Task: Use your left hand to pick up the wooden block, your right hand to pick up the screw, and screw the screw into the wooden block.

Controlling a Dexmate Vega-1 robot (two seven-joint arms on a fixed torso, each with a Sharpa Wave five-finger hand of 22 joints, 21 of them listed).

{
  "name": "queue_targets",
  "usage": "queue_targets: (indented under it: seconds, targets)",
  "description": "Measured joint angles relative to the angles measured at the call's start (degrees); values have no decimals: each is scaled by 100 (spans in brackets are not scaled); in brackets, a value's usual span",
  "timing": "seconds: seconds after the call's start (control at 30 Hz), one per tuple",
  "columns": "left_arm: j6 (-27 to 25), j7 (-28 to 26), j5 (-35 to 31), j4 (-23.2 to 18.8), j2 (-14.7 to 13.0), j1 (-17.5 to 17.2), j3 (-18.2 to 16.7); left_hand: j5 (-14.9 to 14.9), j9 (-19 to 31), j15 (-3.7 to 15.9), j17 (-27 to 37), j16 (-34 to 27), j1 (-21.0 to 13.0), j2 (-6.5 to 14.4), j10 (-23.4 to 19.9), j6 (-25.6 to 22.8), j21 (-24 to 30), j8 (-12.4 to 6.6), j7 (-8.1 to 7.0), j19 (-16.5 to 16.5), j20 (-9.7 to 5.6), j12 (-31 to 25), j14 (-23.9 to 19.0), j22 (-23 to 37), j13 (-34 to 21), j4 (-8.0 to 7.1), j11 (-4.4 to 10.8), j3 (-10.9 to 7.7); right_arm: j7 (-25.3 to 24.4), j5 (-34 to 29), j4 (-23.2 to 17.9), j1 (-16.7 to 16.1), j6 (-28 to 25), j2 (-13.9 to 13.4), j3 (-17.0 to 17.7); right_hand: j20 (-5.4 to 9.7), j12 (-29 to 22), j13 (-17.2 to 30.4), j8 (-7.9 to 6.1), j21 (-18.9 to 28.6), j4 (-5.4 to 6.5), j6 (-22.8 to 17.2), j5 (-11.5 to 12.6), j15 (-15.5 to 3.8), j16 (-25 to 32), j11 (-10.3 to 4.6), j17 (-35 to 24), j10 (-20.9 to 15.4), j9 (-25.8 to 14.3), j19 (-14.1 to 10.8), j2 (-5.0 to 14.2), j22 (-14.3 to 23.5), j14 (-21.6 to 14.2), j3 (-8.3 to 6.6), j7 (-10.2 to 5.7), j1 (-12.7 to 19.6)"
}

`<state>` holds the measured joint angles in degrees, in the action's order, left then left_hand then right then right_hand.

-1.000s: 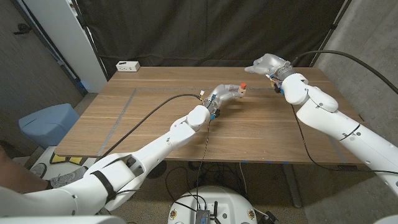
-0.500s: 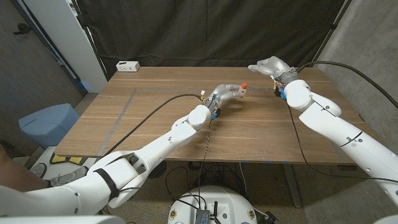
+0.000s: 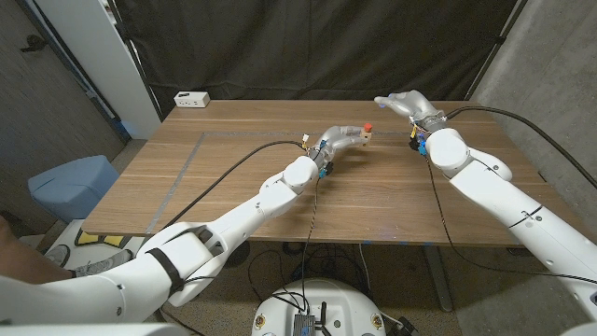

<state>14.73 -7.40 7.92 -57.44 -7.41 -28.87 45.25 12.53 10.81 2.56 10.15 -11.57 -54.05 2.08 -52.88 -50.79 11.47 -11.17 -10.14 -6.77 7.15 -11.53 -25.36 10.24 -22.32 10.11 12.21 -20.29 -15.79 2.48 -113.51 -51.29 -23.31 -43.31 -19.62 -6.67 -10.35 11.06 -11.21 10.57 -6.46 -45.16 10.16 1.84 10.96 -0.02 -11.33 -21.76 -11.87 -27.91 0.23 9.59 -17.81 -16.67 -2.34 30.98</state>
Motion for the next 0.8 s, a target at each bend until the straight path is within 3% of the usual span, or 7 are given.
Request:
queue_targets:
  seconds: [0.4, 0.8]
  targets:
    - [16, 109, 117, 70, 54, 29, -10, 0, -3, 0, 1, 0, 0, 0, 1, 0, 0, 18, 0, 0, 0, 0, 0, 0, 0, 0, -1, 0, -222, 643, 213, -207, 518, 128, 114, -32, 43, -14, 85, -4, 31, 443, 22, 63, -37, -2, 1, 505, 16, 258, 68, 0, 447, 78, 12, -234]
    - [-37, 180, 217, -14, 50, -2, -36, -1, 0, 0, 2, 0, 0, 0, 25, 10, 0, 33, 10, 0, 0, 0, 0, 0, 0, 0, -6, 0, -309, 1144, 371, -381, 1020, 193, 174, -144, 43, -41, 107, -87, 127, 1002, 24, 112, -37, 162, -28, 948, 69, 822, 220, 1, 885, 174, 3, -580]
